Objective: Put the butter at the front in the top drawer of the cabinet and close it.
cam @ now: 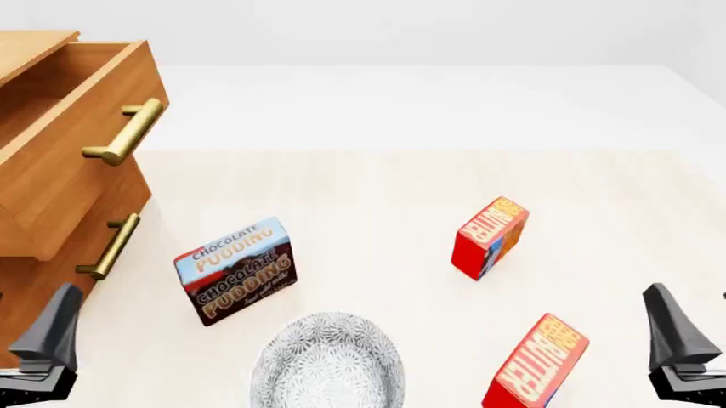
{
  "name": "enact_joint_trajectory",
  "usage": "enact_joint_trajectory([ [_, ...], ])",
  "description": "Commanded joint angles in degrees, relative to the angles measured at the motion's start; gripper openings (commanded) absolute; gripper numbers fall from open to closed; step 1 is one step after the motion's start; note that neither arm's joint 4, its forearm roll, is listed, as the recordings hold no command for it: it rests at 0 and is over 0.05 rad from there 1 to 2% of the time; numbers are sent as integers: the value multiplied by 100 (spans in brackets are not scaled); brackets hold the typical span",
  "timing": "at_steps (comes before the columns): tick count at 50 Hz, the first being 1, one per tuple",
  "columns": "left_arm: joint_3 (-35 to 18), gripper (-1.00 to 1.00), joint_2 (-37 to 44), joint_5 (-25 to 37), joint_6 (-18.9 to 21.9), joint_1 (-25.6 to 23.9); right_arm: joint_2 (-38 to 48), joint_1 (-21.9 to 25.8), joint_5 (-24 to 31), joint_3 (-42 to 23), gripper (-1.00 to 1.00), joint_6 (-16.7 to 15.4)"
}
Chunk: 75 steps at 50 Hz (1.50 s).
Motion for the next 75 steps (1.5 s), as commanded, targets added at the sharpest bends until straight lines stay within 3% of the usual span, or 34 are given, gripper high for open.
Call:
enact_joint_trajectory([
  [1,-17,100,27,-8,1,-1,27,3,-7,-15,100,-1],
  [12,-17,100,23,-9,7,-9,26,7,-7,-15,100,-5],
  [13,4,100,28,-87,-1072,-337,26,5,-7,-15,100,-6],
  [14,-10,100,20,-16,8,-5,25,6,-7,-15,100,-6],
  [26,-152,100,482,-214,81,-56,25,5,-7,-15,100,-5],
  [32,-998,100,662,491,70,69,25,5,-7,-15,100,-7],
  [33,-1328,100,1182,559,252,321,26,6,-7,-15,100,-5],
  [35,-1662,100,1229,882,137,527,26,6,-7,-15,100,-6],
  [48,-3070,100,2356,1657,257,323,26,5,-7,-15,100,-7],
  [49,-3381,100,2434,1845,264,258,27,5,-7,-15,100,-7],
  [56,-4273,100,3027,2429,273,211,25,4,-7,-15,100,-4],
  [75,-6105,100,4326,4140,180,199,26,5,-7,-15,100,-7],
])
